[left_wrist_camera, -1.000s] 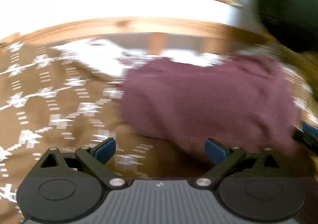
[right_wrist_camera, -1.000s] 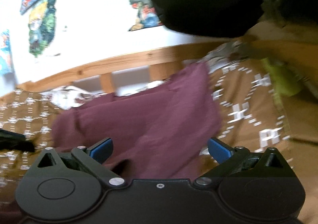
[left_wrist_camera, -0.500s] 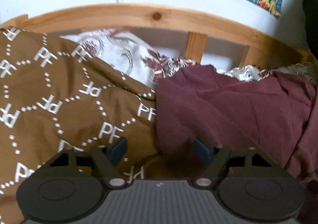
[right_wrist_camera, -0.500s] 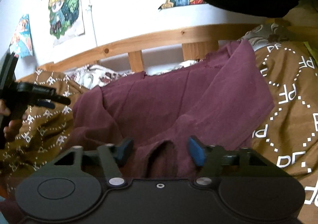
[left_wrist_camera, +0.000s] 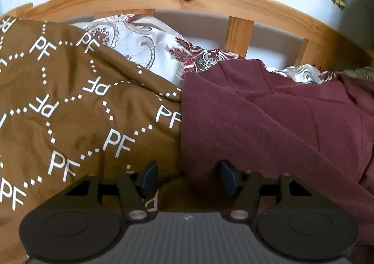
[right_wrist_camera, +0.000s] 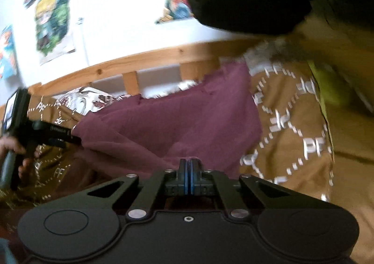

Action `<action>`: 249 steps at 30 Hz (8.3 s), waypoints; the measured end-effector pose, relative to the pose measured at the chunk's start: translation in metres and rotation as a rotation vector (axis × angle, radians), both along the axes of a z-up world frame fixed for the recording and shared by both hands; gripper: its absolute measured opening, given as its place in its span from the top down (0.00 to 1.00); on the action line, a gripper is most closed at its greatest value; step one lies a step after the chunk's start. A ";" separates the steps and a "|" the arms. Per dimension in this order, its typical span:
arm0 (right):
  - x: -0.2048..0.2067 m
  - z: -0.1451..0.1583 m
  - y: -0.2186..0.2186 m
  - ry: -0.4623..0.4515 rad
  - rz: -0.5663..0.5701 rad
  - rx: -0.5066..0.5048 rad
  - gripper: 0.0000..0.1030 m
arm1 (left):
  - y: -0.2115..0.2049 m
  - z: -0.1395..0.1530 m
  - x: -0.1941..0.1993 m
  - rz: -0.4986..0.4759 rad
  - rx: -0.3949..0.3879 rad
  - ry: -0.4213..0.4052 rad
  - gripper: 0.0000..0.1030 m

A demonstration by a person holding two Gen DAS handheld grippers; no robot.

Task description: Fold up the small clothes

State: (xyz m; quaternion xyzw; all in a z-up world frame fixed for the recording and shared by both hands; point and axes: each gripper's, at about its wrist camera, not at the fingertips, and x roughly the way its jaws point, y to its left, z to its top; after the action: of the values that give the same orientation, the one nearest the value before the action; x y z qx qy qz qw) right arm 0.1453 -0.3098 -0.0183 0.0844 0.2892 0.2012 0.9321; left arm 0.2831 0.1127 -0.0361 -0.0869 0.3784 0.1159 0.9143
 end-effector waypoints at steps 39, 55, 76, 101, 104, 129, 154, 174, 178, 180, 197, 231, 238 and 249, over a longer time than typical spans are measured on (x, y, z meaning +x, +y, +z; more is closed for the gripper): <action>0.008 -0.025 0.003 -0.019 -0.043 0.019 0.55 | -0.044 0.031 -0.030 -0.066 0.162 -0.118 0.19; 0.009 -0.019 0.012 -0.171 0.108 0.034 0.29 | -0.119 -0.003 0.040 -0.352 0.445 -0.027 0.30; 0.033 -0.033 0.007 -0.024 0.030 0.034 0.81 | -0.107 0.018 0.026 -0.146 0.350 -0.102 0.26; -0.033 0.014 0.024 -0.195 0.030 -0.114 0.01 | -0.097 0.041 -0.202 -0.417 0.112 -0.054 0.01; -0.054 0.022 0.023 -0.204 0.034 -0.116 0.01 | -0.102 0.038 -0.224 -0.477 0.134 -0.046 0.01; -0.144 0.009 0.014 -0.071 0.070 -0.349 0.01 | -0.135 -0.011 -0.234 -0.563 0.332 0.111 0.04; -0.148 -0.005 0.041 -0.057 0.203 -0.462 0.01 | -0.110 0.017 -0.221 -0.443 0.173 -0.053 0.91; -0.144 -0.035 0.091 -0.115 0.242 -0.784 0.07 | -0.098 0.063 -0.221 -0.425 0.121 -0.138 0.95; -0.135 -0.031 0.060 -0.081 0.210 -0.833 0.29 | -0.094 0.052 -0.235 -0.438 0.119 -0.108 0.95; -0.135 -0.026 0.050 -0.070 0.219 -0.812 0.49 | -0.093 0.047 -0.241 -0.441 0.123 -0.098 0.95; -0.212 0.051 0.022 -0.142 0.330 -0.630 0.96 | -0.080 0.079 -0.319 -0.488 0.183 -0.143 0.96; -0.034 0.110 0.034 -0.319 0.105 -0.384 0.95 | -0.069 0.149 -0.068 -0.372 0.304 -0.089 0.95; 0.048 0.065 0.051 -0.336 0.027 -0.388 0.95 | -0.058 0.101 0.004 -0.315 0.275 -0.009 0.95; 0.111 0.019 0.075 -0.301 0.033 -0.398 0.76 | -0.047 0.066 0.046 -0.269 0.268 0.078 0.92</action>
State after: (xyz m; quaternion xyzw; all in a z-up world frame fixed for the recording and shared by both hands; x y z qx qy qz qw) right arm 0.2562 -0.2347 0.0003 -0.1365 0.1824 0.1658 0.9595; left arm 0.3287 0.0653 0.0299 0.0914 0.4029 0.0453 0.9095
